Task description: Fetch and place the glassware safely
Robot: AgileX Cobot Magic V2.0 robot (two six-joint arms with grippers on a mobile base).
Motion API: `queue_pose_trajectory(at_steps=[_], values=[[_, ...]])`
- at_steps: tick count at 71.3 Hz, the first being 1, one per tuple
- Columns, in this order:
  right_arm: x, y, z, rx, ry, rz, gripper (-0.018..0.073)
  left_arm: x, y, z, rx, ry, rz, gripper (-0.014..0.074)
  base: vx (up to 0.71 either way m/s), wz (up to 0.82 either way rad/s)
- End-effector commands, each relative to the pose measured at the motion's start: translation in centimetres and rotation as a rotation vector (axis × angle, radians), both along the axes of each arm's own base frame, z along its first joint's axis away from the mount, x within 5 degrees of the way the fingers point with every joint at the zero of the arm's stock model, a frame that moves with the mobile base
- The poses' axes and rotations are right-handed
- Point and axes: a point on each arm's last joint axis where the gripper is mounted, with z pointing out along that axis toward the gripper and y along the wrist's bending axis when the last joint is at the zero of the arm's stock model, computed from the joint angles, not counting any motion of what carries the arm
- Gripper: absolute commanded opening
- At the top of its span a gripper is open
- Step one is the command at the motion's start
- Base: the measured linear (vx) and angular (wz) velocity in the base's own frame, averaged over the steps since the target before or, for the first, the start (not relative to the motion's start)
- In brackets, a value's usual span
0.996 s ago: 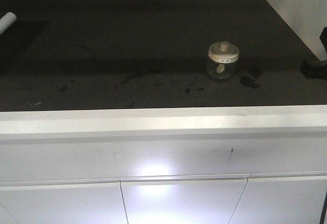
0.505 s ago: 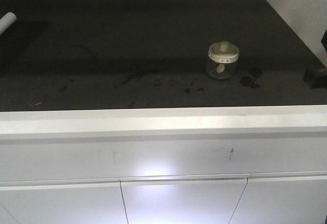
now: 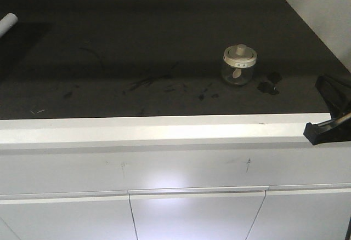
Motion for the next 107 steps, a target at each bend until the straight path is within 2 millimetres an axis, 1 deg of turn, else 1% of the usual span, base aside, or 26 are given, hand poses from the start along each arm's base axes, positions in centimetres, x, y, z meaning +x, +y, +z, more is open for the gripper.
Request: queue_pose_trajectory(at_steps=[1, 6, 12, 21, 24, 33, 42, 46, 52, 57, 66, 81, 90, 98, 107], values=[[-0.2, 0.6, 1.7, 0.028, -0.101, 0.064, -0.0001, 0.0, -0.1, 1.4, -0.019, -0.082, -0.012, -0.0007, 0.00, 0.00], [-0.1, 0.7, 1.8, 0.043, -0.111, 0.080, 0.0001, 0.0, -0.1, 1.4, -0.019, -0.082, -0.012, -0.0007, 0.00, 0.00], [0.5, 0.8, 1.7, 0.073, -0.103, 0.084, 0.0015, 0.0, -0.1, 1.4, -0.019, -0.082, -0.012, -0.0007, 0.00, 0.00], [2.0, 0.8, 2.0, 0.091, -0.088, 0.080, 0.0086, 0.0, -0.1, 1.4, -0.019, -0.082, -0.012, -0.0007, 0.00, 0.00], [2.6, 0.8, 2.1, 0.078, -0.089, 0.081, 0.0125, 0.0, -0.1, 1.4, -0.019, -0.082, -0.012, -0.0007, 0.00, 0.00], [5.0, 1.0, 2.7, 0.041, -0.092, 0.086, 0.0308, 0.0, -0.1, 1.4, -0.019, -0.082, -0.012, -0.0007, 0.00, 0.00], [8.1, 1.1, 2.6, 0.040, -0.063, 0.088, 0.0472, 0.0, -0.1, 1.4, -0.019, -0.082, -0.012, -0.0007, 0.00, 0.00], [9.5, 1.3, 2.4, 0.048, -0.060, 0.105, 0.0531, 0.0, -0.1, 1.4, -0.019, -0.082, -0.012, -0.0007, 0.00, 0.00], [11.8, 1.7, 1.9, 0.063, -0.060, 0.137, 0.0583, 0.0, -0.1, 1.4, -0.019, -0.082, -0.012, -0.0007, 0.00, 0.00], [13.8, 1.9, 1.3, 0.076, -0.058, 0.157, 0.0599, 0.0, -0.1, 1.4, -0.019, -0.082, -0.012, -0.0007, 0.00, 0.00], [17.2, 2.1, 0.3, 0.100, -0.052, 0.166, 0.0592, 0.0, -0.1, 1.4, -0.019, -0.082, -0.012, -0.0007, 0.00, 0.00], [22.3, 2.3, -0.8, 0.064, -0.075, 0.169, 0.0589, 0.0, -0.1, 1.4, -0.019, -0.082, -0.012, -0.0007, 0.00, 0.00], [24.7, 2.4, -1.8, 0.078, -0.073, 0.161, 0.0589, 0.0, -0.1, 1.4, -0.019, -0.082, -0.012, -0.0007, 0.00, 0.00], [26.8, 2.3, -3.1, 0.094, -0.070, 0.144, 0.0589, 0.0, -0.1, 1.4, -0.019, -0.082, -0.012, -0.0007, 0.00, 0.00], [28.4, 2.5, -4.3, 0.100, -0.087, 0.158, 0.0589, 0.0, -0.1, 1.4, -0.019, -0.082, -0.012, -0.0007, 0.00, 0.00]])
